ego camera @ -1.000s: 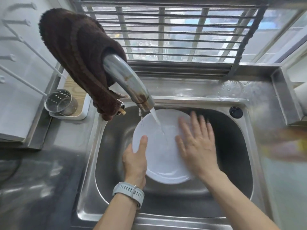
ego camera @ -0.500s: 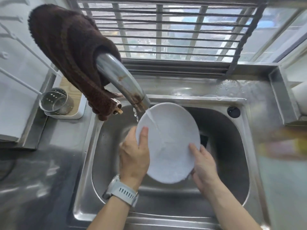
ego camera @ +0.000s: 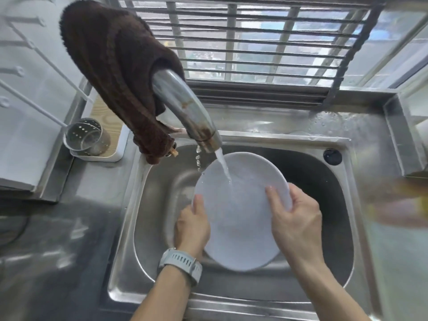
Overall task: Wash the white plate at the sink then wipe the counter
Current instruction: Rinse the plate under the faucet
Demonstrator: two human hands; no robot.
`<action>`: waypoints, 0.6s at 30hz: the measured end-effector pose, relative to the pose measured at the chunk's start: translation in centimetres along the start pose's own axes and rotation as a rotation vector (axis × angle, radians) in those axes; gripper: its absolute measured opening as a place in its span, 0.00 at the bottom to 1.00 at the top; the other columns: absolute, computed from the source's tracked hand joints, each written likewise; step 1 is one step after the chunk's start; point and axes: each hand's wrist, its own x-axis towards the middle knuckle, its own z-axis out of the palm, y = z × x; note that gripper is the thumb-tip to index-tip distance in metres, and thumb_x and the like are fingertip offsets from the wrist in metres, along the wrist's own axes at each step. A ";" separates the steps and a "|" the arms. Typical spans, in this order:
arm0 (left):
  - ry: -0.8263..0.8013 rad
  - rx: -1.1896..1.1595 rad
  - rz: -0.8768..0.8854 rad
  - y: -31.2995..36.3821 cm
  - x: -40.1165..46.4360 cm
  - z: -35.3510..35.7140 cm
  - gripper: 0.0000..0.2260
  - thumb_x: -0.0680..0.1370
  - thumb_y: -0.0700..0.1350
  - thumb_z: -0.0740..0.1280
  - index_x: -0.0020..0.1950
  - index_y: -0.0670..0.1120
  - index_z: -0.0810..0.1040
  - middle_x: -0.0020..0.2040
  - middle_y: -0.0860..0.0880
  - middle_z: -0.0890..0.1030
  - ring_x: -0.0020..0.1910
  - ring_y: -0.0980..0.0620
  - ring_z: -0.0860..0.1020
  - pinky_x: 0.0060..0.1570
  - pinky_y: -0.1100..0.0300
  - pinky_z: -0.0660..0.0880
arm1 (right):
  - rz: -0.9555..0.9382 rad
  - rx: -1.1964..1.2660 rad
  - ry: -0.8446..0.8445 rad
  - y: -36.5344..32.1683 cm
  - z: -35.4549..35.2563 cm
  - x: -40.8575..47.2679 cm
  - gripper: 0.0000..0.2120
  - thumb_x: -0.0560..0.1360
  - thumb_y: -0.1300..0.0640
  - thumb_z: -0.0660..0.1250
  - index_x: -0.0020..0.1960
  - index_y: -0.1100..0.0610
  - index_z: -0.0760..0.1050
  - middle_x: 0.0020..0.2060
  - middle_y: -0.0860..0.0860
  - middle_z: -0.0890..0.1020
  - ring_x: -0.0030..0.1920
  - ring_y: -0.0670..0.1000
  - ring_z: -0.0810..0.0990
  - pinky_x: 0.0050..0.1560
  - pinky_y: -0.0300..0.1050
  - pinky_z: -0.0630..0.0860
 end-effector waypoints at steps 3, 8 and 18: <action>-0.225 -0.281 -0.050 2.3 -1.3 1.8 0.26 0.82 0.61 0.59 0.71 0.44 0.74 0.66 0.42 0.80 0.62 0.41 0.79 0.62 0.51 0.76 | -0.239 -0.052 0.004 -0.5 -0.5 -2.0 0.12 0.83 0.47 0.60 0.56 0.47 0.82 0.41 0.43 0.83 0.42 0.44 0.81 0.41 0.41 0.76; -0.622 -1.008 -0.074 3.4 -4.6 0.1 0.29 0.72 0.74 0.63 0.48 0.50 0.85 0.45 0.48 0.84 0.44 0.49 0.82 0.43 0.55 0.78 | -0.511 -0.261 -0.159 0.0 1.3 -3.9 0.23 0.78 0.64 0.65 0.73 0.54 0.74 0.50 0.49 0.78 0.46 0.49 0.78 0.46 0.43 0.77; -0.704 -1.026 -0.161 1.0 -6.1 -1.7 0.27 0.82 0.60 0.63 0.72 0.41 0.76 0.69 0.40 0.79 0.68 0.43 0.78 0.69 0.47 0.74 | -0.432 -0.161 -0.592 1.7 1.7 -3.7 0.26 0.82 0.39 0.51 0.79 0.43 0.62 0.73 0.39 0.61 0.76 0.47 0.61 0.75 0.51 0.62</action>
